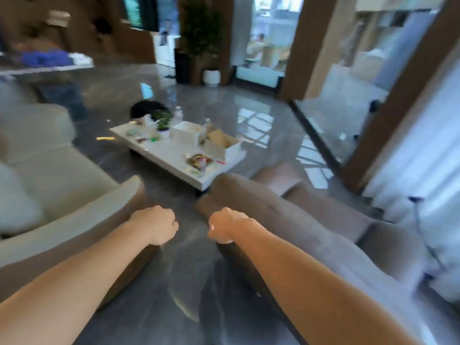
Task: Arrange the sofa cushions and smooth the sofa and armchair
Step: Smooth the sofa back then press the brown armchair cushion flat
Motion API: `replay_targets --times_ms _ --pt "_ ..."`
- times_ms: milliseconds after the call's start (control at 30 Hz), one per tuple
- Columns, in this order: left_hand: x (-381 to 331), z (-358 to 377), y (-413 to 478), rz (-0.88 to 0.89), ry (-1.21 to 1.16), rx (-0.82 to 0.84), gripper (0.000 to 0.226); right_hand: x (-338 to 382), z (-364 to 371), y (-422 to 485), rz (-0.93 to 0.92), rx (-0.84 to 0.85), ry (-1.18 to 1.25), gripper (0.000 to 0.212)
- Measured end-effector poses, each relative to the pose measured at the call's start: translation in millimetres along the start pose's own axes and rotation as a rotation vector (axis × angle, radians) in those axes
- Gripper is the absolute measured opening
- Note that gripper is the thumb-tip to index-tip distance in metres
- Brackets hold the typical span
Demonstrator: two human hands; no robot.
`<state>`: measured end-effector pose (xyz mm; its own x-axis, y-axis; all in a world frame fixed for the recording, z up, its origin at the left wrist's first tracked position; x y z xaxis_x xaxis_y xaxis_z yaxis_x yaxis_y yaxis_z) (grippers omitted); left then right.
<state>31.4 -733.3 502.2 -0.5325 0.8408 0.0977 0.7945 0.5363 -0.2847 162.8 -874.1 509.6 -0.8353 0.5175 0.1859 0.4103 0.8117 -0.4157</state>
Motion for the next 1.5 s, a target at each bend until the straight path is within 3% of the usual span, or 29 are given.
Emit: replay_targets --times_ms 233,433,700,800,1067,1500 --pt "-198 -36 37 0.287 0.034 -0.076 0.029 -189 10 -99 0.247 -0.191 0.119 0.032" --pt "-307 -34 68 0.594 0.179 -0.143 0.074 -283 46 -136 0.331 -0.345 0.323 0.063" --pt "-301 -11 109 0.617 0.234 -0.117 0.095 -276 87 -106 0.346 -0.315 0.369 0.083" --pt "-297 3 123 0.672 0.277 -0.136 0.097 -263 108 -95 0.394 -0.381 0.311 0.093" --pt "-302 38 128 0.668 0.303 -0.303 0.101 -265 133 -97 0.403 -0.605 0.222 0.082" --pt "-385 40 76 0.543 0.217 -0.388 0.096 -343 146 -162 0.260 -0.616 0.197 0.081"
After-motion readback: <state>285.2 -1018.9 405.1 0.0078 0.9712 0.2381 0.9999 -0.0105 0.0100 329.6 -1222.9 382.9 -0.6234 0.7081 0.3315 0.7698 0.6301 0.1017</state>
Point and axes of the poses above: each hand's wrist, its own y-axis towards the middle knuckle, its own z-axis out of the palm, x = y × z, the point moved 1 cm from there along y, towards the middle knuckle, and after that the axes turned 5 degrees about y, right-handed, at the moved point
